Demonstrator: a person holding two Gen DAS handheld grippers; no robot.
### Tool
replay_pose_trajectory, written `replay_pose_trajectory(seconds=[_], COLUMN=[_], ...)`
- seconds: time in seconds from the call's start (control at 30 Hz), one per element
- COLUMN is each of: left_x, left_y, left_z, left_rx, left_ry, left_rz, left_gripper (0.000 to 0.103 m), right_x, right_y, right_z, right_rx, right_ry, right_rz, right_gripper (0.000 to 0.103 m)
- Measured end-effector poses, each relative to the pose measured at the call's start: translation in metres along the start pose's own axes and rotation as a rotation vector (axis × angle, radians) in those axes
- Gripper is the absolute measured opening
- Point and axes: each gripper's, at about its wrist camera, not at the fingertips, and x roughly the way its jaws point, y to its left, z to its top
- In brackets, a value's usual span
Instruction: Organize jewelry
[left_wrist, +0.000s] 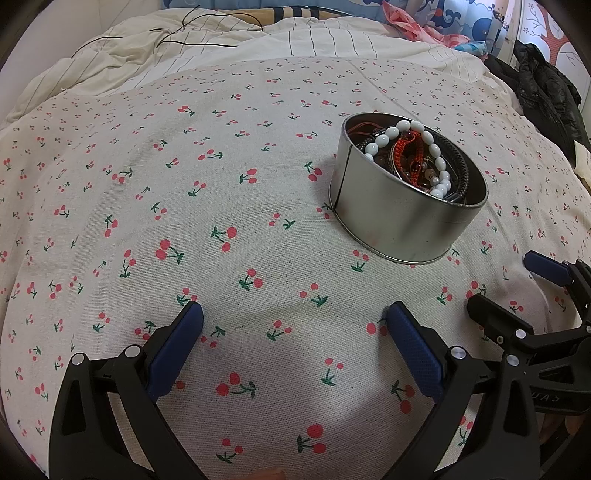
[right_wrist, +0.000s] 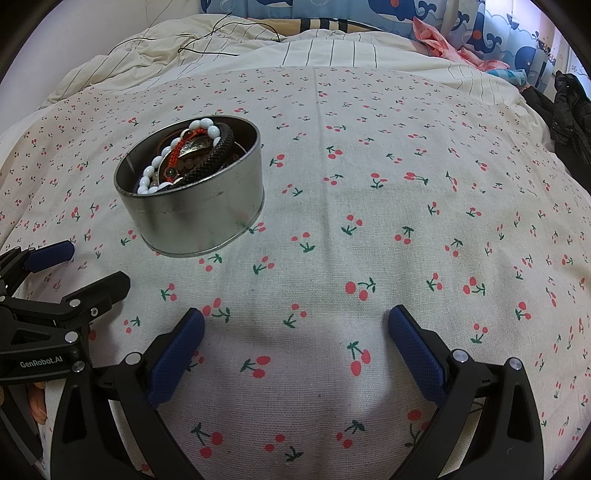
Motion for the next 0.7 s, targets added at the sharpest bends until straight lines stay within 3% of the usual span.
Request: replay_pose_trajectory(seconds=[0.7], left_x=[0.0015], left_y=[0.0054], left_z=[-0.0014], left_rx=[-0.011], left_ry=[-0.011], left_rz=[-0.017], left_gripper=[0.096], right_x=[0.0004], right_y=[-0.0002], right_z=[0.0006], right_rx=[-0.001], right_ry=[-0.001], right_rz=[0.000], right_gripper=[0.096])
